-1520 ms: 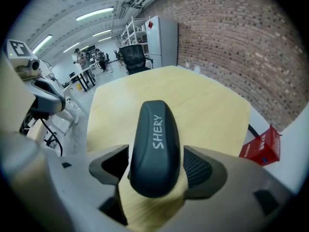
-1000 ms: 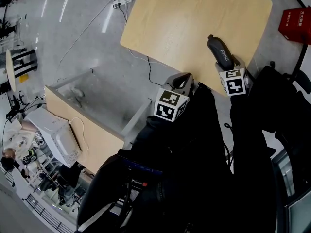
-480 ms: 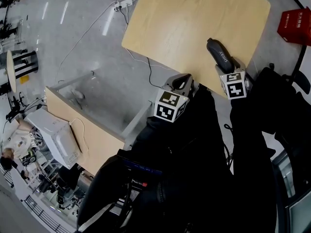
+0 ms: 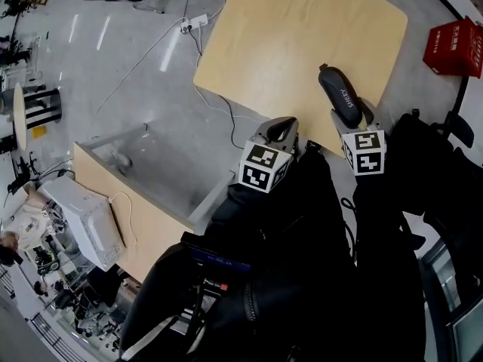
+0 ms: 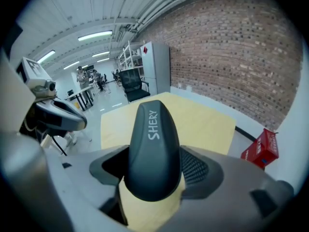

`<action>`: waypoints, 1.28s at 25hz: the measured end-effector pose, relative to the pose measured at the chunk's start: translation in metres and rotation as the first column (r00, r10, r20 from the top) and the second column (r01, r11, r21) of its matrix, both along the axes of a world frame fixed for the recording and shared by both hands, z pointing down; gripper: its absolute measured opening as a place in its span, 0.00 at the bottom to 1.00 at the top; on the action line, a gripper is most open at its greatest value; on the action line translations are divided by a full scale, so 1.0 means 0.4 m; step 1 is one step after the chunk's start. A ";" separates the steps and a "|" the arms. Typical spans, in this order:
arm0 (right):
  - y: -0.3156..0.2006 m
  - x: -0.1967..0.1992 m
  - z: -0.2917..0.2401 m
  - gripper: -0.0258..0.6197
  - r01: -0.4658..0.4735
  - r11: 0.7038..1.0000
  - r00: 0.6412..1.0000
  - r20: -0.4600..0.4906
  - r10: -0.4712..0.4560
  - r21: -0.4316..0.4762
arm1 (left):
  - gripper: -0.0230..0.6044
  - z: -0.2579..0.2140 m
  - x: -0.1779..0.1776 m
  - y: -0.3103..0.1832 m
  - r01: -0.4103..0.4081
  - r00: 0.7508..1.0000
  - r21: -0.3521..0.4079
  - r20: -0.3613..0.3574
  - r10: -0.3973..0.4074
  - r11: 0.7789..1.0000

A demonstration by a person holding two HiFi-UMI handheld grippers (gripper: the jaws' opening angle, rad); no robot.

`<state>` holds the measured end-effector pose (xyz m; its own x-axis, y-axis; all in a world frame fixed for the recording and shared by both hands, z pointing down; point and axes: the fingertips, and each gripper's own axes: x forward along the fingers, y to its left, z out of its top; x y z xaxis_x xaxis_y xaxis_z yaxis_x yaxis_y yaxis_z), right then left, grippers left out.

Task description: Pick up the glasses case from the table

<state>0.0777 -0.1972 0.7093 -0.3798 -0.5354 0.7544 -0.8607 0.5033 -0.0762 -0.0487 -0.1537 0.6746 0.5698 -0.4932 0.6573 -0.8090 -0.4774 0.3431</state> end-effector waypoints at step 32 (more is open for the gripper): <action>0.001 0.023 -0.830 0.57 -0.173 0.811 0.950 0.311 -0.011 0.559 | 0.04 -0.689 0.057 -0.169 0.002 0.995 0.542 -0.082 0.050 0.840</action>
<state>0.0869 -0.1966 0.3772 -0.4632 -0.8711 0.1628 -0.8855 0.4625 -0.0446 -0.0261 -0.2212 0.3990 0.6291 -0.7408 0.2357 -0.7734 -0.6268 0.0944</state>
